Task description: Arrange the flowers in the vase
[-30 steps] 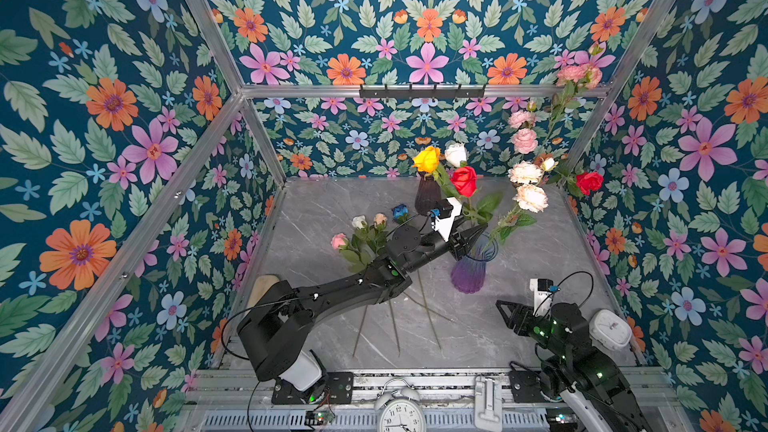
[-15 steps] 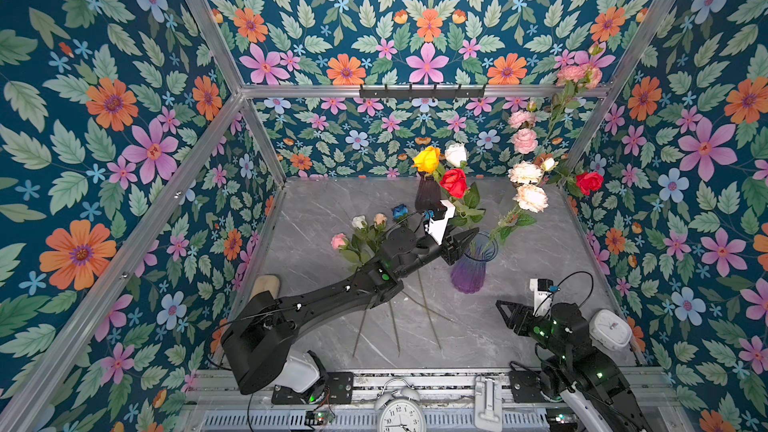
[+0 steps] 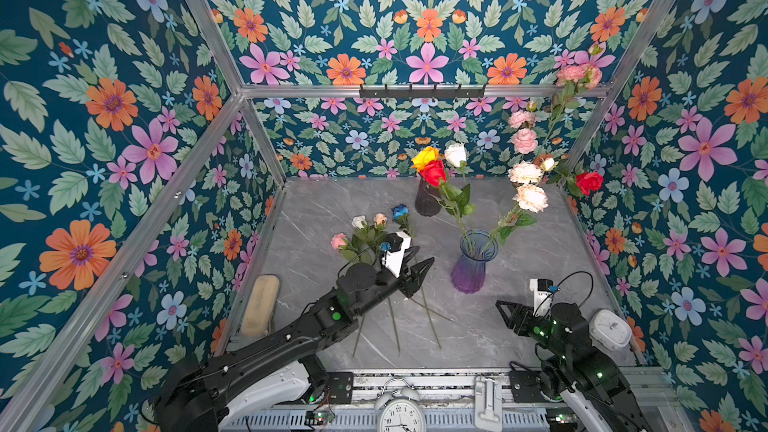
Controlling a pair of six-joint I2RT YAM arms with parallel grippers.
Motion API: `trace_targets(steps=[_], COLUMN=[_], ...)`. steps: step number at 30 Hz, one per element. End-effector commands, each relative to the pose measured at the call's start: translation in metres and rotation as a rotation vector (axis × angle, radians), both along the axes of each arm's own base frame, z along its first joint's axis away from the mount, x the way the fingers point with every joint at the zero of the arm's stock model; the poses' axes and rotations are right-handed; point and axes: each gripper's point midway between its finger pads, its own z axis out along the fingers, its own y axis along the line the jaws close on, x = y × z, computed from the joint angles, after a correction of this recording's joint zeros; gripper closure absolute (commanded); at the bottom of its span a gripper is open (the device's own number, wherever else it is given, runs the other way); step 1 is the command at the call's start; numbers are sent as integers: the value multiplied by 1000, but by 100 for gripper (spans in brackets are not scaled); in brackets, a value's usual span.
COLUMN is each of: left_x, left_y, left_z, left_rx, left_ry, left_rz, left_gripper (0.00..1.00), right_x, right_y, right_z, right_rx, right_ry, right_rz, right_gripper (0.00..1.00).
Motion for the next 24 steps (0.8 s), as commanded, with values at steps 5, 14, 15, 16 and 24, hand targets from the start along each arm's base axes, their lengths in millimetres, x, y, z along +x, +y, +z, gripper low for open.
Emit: trace_targets(steps=[5,14,15,16,24], left_x=[-9,-20,-18,-16,-30], left_y=[55,85,90,96,96], left_z=[-65,-110,-113,-117,-58], left_rx=[113,92,116,135,64], left_ry=[193,260,261,270,305], left_rz=[157,225,250,281,224], left_gripper=[44,42,43,43,43], right_x=[3,13,14,15,24], right_y=[3,14,15,16,25], right_z=[3,38,48,59,128], right_rx=[9,57,68,79,89], right_ry=[-14,-37,-39,-41,13], right_rz=[7,38,34,30,53], right_gripper=[42,33,33,33,35])
